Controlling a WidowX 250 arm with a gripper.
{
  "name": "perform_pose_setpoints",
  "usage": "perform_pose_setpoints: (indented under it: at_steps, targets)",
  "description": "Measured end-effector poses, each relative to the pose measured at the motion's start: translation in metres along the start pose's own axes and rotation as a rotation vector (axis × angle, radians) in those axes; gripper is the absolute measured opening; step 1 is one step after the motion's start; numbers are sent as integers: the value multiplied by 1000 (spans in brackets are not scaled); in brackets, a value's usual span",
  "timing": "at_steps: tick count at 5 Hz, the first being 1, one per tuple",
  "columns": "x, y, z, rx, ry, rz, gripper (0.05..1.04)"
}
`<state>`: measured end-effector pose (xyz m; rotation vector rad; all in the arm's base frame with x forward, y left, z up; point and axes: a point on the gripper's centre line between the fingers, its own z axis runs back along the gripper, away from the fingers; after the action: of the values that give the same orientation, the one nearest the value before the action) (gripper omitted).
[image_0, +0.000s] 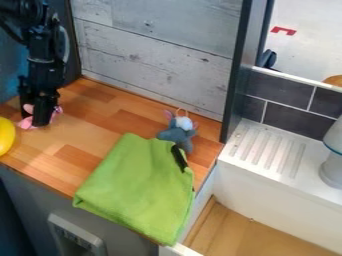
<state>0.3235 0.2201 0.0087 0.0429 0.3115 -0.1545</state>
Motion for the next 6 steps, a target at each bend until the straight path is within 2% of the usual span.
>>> perform_pose_setpoints:
  at_steps: [1, 2, 4, 5, 6]
  targets:
    - [-10, -6, 18, 9, -41, 15, 437]
    - [-19, -7, 67, 58, -143, 104, 437]
    - [21, -65, 107, -15, -262, 148, 437]
    - [37, -72, 94, -70, -233, 186, 437]
    - [61, -90, 82, -75, -212, 174, 437]
